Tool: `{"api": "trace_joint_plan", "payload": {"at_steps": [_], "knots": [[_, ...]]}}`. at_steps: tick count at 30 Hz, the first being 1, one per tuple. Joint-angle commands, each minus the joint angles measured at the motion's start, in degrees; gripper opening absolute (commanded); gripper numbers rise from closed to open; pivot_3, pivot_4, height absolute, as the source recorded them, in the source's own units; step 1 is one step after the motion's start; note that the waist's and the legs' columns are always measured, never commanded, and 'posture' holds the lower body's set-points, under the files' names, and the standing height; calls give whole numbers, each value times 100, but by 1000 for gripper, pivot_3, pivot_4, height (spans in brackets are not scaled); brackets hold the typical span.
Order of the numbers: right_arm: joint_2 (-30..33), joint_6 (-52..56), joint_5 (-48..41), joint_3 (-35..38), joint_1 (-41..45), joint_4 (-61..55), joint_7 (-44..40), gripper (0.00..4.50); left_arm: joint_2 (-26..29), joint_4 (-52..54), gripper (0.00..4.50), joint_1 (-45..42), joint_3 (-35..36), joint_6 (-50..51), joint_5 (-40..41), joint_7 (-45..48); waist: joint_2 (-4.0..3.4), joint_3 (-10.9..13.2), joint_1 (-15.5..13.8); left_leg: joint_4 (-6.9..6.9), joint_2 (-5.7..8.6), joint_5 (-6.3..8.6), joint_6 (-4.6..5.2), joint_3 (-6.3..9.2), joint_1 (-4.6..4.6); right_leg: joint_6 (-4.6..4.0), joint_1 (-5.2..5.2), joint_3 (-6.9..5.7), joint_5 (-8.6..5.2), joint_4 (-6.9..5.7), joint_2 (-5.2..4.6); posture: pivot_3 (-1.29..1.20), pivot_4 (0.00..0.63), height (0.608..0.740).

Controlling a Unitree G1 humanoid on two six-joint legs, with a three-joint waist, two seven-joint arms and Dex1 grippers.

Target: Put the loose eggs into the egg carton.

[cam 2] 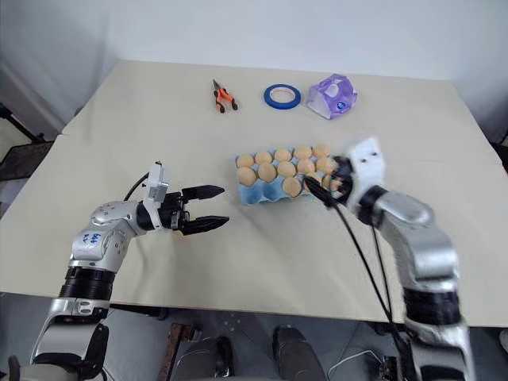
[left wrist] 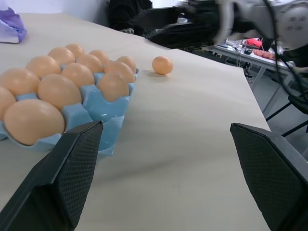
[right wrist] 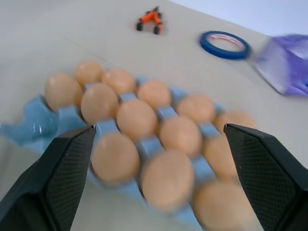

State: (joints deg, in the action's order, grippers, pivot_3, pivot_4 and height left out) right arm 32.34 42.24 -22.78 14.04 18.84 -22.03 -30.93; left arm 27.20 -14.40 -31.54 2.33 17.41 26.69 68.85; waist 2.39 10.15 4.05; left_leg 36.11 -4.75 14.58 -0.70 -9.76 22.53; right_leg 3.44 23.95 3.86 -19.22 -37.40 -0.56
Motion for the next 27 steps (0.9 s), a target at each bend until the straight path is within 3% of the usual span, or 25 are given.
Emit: {"api": "trace_joint_plan", "payload": {"at_steps": [1, 7, 14, 21, 27], "knots": [[278, 50, -464, 957, -798, -817, -283, 4457, -16, 17, 4500, -121, 43, -99, 70, 72, 0, 0, 3, 2, 0, 1, 1, -1, -1, 0, -1, 1, 0, -1, 0, 0, 150, 740], [286, -387, -592, 2312, -2832, -1021, -628, 4457, -133, -240, 4500, -292, -38, -197, 19, 171, 0, 0, -68, 3, 4, 2, 4, 8, -25, 0, -29, -4, -1, 1, 3, 0, 150, 740], [65, -767, -633, 2795, -3590, -889, -504, 4457, -158, -446, 4500, -434, -84, -282, -12, 288, 1, 0, -24, 5, 6, 8, 23, 7, -39, 1, -40, 2, 3, -2, 0, 0, 150, 740], [90, -871, -708, 2843, -3618, -778, -353, 4457, -118, -477, 4500, -481, -80, -266, -21, 375, 0, 0, -31, 1, 6, 6, 24, 14, -38, -4, -40, -4, 5, -2, 0, 0, 150, 740], [90, -1086, -259, 2108, -2309, 396, 238, 4457, -121, -545, 4500, -555, -95, -267, -50, 373, 1, 0, 41, 5, 7, 4, 25, 13, -36, -5, -39, -6, 5, -1, -4, 0, 150, 740]]}}
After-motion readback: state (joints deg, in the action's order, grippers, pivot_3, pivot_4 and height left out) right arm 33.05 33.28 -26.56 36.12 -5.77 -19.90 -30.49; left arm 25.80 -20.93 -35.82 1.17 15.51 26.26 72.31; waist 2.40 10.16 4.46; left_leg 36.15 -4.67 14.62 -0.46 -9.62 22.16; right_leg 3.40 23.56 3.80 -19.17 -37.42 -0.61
